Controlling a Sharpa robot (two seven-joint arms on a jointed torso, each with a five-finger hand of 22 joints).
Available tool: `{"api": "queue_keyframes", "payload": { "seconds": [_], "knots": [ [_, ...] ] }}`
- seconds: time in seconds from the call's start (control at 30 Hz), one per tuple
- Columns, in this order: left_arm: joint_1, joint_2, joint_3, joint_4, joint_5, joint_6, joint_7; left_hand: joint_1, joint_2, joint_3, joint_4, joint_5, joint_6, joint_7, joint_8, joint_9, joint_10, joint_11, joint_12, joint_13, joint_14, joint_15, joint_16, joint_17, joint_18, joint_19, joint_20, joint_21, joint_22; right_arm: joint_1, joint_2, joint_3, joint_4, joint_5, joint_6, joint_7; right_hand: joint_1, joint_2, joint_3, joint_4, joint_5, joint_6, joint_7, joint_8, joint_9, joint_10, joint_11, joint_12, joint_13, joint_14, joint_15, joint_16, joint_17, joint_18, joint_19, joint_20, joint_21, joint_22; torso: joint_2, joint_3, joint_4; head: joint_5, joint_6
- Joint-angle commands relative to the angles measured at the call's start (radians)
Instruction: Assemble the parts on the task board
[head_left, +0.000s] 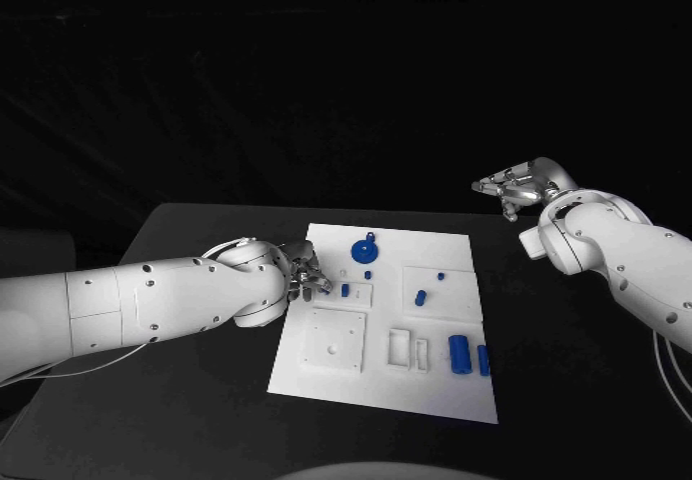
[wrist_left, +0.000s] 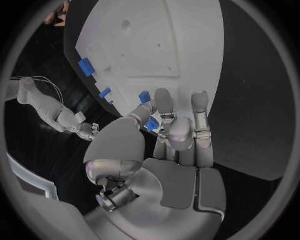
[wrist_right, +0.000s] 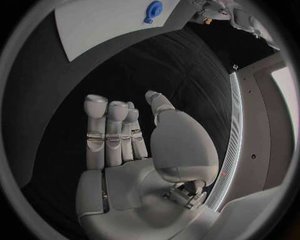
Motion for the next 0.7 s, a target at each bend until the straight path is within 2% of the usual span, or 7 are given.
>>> {"api": "queue_keyframes", "payload": {
  "seconds": [0.03,0.47,0.7],
  "knots": [
    [-0.006,0.007,-0.005,-0.007,0.001,0.035,-0.020,0.006,0.007,0.004,-0.006,0.006,0.177,-0.107,-0.004,-0.001,0.023,-0.030,0.006,0.001,-0.001,-0.006,0.002,0.001,0.009,0.004,0.002,0.005,0.018,0.000,0.000,0.000,0.001,-0.003,0.014,0.005,-0.008,-0.002,0.003,0.002,0.002,-0.003,-0.002,-0.001,-0.001,-0.003,0.000,-0.001,0.001,-0.002,-0.002,-0.004,0.000,0.018,0.038,0.006,0.000,0.069,0.000,-0.0003,0.0003,0.000,-0.001],
    [-0.007,0.020,-0.005,-0.022,-0.022,0.041,-0.020,0.005,0.007,0.005,-0.008,0.005,0.178,-0.107,-0.004,0.001,0.023,-0.030,0.007,0.002,-0.001,-0.006,0.003,0.001,0.009,0.002,0.002,0.007,0.018,-0.001,0.000,0.000,0.002,-0.002,0.014,0.005,-0.008,-0.002,0.003,0.002,0.002,-0.003,-0.002,-0.001,-0.001,-0.003,0.000,-0.001,0.001,-0.002,-0.002,-0.004,0.000,0.018,0.038,0.006,0.000,0.069,0.000,-0.0019,0.0003,0.001,-0.003],
    [-0.007,0.019,-0.005,-0.021,-0.035,0.077,-0.023,0.007,0.007,0.005,-0.011,0.006,0.178,-0.107,-0.004,0.001,0.023,-0.030,0.007,0.002,-0.001,-0.006,0.003,0.001,0.009,0.001,0.002,0.007,0.018,-0.002,0.000,0.000,0.001,-0.002,0.014,0.006,-0.008,-0.002,0.003,0.002,0.002,-0.003,-0.002,-0.001,-0.001,-0.003,0.000,-0.001,0.001,-0.002,-0.002,-0.004,0.000,0.018,0.038,0.006,0.000,0.069,0.000,-0.0017,0.0008,0.001,-0.004]
  ]
}}
